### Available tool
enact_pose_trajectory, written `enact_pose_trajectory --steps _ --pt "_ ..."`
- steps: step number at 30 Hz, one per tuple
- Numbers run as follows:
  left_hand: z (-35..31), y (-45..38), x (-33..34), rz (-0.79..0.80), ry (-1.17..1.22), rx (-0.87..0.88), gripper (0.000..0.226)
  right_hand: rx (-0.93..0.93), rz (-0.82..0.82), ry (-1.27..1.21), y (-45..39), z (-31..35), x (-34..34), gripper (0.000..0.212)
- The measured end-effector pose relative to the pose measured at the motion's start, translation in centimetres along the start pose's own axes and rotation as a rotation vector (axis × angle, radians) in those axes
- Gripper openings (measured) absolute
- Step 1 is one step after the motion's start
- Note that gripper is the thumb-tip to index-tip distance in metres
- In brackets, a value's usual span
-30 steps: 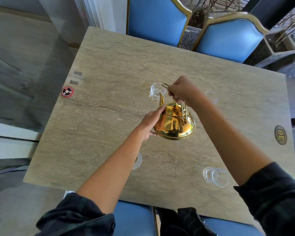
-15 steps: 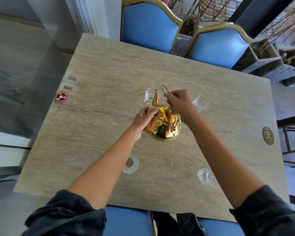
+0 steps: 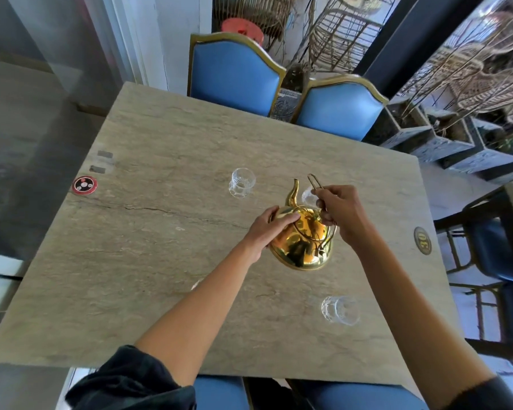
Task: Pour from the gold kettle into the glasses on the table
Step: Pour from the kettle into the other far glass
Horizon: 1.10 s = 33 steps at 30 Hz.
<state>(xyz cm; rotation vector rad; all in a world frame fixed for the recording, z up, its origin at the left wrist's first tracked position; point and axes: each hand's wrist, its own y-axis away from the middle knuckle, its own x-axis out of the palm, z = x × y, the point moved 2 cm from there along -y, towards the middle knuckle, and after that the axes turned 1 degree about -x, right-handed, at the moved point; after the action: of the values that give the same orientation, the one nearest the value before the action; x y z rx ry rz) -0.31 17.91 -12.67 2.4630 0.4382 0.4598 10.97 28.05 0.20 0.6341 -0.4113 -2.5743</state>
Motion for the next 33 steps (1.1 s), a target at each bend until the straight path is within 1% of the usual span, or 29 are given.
enact_pose_trajectory --steps 3,6,7,9,11,16,17,20,25,27,30,32,33 --pt "0.6 -0.9 2.6 0.024 -0.022 -0.014 0.1 0.035 -0.011 0.0 -0.2 -1.0 -2.3 0.024" --pt "1.2 -1.5 5.3 0.02 -0.015 -0.039 0.099 0.061 -0.029 0.031 -1.2 -2.1 -4.4 0.023" --pt "1.3 -1.5 5.8 0.012 0.0 -0.044 0.095 0.06 -0.037 0.039 -1.5 -2.2 -4.6 0.023" --pt "1.6 -2.0 7.3 -0.002 0.013 -0.068 0.078 0.054 -0.037 0.026 -2.0 -2.5 -5.5 0.019" --pt "1.4 -2.6 8.6 -0.017 0.015 -0.092 0.063 0.055 -0.035 0.015 -2.8 -2.9 -6.4 0.021" --pt "1.1 -4.2 10.8 -0.06 -0.008 -0.145 0.06 0.081 -0.024 0.048 -5.3 -3.8 -8.4 0.022" --pt "1.1 -4.5 11.1 -0.076 -0.008 -0.153 0.061 0.086 -0.019 0.056 -5.9 -4.0 -8.6 0.024" --pt "1.0 -5.4 12.2 -0.108 -0.017 -0.177 0.074 0.1 0.001 0.077 -7.6 -4.0 -9.0 0.028" --pt "0.6 -6.3 12.9 -0.135 0.025 -0.205 0.063 0.118 0.037 0.129 -9.8 -3.7 -9.2 0.025" --pt "0.7 -6.7 13.1 -0.135 0.025 -0.221 0.063 0.127 0.049 0.14 -10.4 -3.6 -9.3 0.025" --pt "0.5 -6.9 13.6 -0.138 0.032 -0.249 0.073 0.132 0.052 0.172 -11.1 -3.5 -9.4 0.022" --pt "0.5 -7.2 13.9 -0.136 0.034 -0.267 0.08 0.137 0.057 0.191 -11.3 -3.3 -9.5 0.016" --pt "0.5 -7.3 14.0 -0.132 0.039 -0.267 0.08 0.141 0.062 0.19 -11.3 -3.2 -9.5 0.013"
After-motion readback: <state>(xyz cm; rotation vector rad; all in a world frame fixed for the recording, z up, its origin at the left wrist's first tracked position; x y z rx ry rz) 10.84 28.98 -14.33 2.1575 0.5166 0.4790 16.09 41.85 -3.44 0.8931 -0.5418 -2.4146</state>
